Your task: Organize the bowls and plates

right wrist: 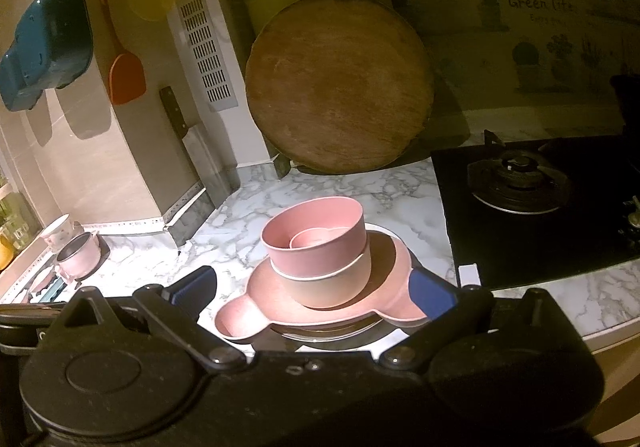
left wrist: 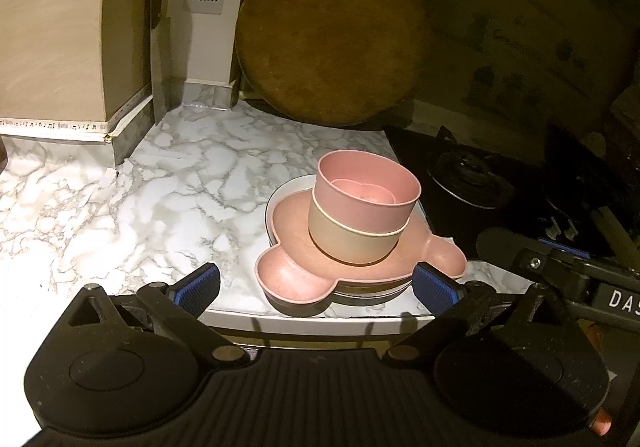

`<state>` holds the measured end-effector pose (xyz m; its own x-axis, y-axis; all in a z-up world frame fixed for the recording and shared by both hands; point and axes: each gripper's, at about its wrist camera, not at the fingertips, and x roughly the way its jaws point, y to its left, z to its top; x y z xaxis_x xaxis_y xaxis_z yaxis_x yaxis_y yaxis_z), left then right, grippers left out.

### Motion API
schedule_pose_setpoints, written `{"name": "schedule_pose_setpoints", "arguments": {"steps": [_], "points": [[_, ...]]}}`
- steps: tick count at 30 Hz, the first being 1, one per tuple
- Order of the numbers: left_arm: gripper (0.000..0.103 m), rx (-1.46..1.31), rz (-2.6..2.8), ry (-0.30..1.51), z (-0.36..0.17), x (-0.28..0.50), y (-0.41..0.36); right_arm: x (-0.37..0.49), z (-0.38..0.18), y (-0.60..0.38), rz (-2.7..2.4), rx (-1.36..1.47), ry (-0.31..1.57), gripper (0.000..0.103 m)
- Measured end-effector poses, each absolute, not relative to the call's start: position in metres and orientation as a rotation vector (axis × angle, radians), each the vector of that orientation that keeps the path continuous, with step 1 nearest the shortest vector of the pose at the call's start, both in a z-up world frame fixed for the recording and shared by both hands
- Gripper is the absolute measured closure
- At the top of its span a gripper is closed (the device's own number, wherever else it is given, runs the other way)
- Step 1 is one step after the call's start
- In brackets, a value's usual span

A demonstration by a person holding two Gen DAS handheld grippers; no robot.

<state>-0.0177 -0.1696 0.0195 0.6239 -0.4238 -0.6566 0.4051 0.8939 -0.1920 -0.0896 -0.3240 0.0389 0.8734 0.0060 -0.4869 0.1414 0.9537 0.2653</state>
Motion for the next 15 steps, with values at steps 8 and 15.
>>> {"name": "schedule_pose_setpoints", "arguments": {"steps": [8,15], "points": [[0.000,-0.023,-0.491,0.732,0.0224,-0.0189,-0.1705,-0.0913,0.0399,-0.3259,-0.094,0.315,0.490,0.000],[0.000,-0.020,-0.485,0.707,0.0262,-0.0198,-0.1675,-0.0916,0.0414,-0.3259,-0.098,0.323,0.477,0.000]]}}
